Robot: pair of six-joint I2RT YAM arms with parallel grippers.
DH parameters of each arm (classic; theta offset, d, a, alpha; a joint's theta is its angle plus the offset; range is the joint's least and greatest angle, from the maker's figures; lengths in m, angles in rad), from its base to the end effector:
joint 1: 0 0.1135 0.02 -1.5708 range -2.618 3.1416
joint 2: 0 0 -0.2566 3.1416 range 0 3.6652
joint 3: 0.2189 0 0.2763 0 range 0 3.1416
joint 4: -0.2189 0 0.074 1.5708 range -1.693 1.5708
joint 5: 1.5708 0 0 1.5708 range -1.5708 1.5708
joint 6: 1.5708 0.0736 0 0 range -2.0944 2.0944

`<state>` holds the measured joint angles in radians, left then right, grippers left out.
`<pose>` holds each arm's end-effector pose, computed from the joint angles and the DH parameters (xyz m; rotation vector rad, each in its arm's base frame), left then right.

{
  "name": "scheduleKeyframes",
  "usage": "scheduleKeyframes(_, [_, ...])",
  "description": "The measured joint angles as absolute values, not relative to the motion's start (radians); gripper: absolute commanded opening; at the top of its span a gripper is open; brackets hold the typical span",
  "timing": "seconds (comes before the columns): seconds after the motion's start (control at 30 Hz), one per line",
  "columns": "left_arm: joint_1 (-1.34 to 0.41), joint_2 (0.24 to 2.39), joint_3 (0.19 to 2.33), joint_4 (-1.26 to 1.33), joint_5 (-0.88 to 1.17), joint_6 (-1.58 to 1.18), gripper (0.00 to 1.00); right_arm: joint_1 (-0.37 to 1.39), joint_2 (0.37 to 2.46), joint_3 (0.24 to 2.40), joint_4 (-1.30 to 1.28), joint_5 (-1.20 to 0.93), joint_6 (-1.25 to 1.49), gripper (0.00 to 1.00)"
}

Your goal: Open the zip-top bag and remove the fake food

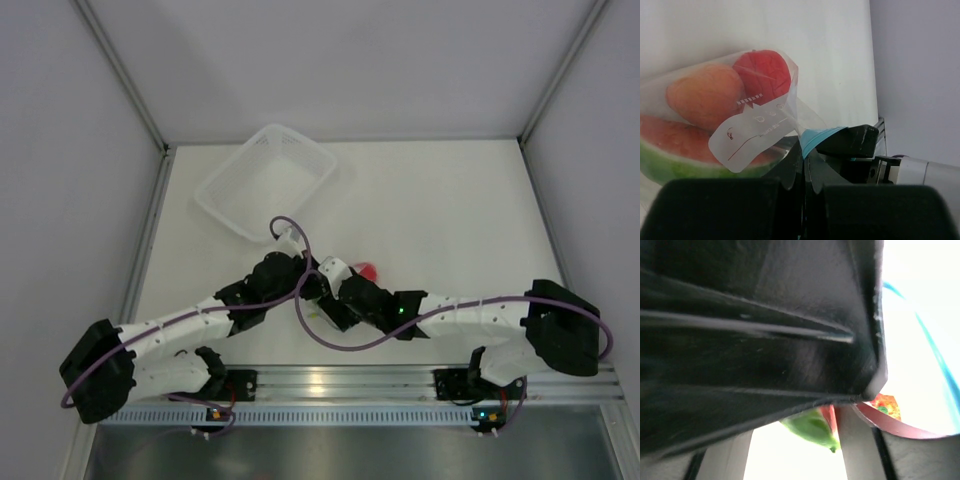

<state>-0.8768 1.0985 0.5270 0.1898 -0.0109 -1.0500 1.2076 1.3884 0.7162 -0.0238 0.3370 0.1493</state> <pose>0.1922 -0.2297 0.1916 -0.1960 2.1648 -1.2001 0.1407 0.3016 0.1529 -0.9760 2.0217 0.3603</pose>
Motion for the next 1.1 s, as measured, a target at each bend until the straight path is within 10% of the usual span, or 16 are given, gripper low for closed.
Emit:
scheduleKeyframes(0.6, [-0.852, 1.117, 0.527, 0.123, 0.035, -1.036, 0.0, 1.172, 1.438, 0.714, -0.008, 0.155, 0.08, 0.67])
scheduleKeyframes(0.87, [-0.846, 1.111, 0.527, 0.132, 0.044, -1.034, 0.0, 1.201, 1.445, 0.72, 0.007, 0.303, 0.131, 0.5])
scheduleKeyframes(1.1, [-0.838, 1.084, 0.506, 0.116, 0.036, -1.034, 0.0, 1.201, 1.488, 0.735, 0.03, 0.295, 0.159, 0.73])
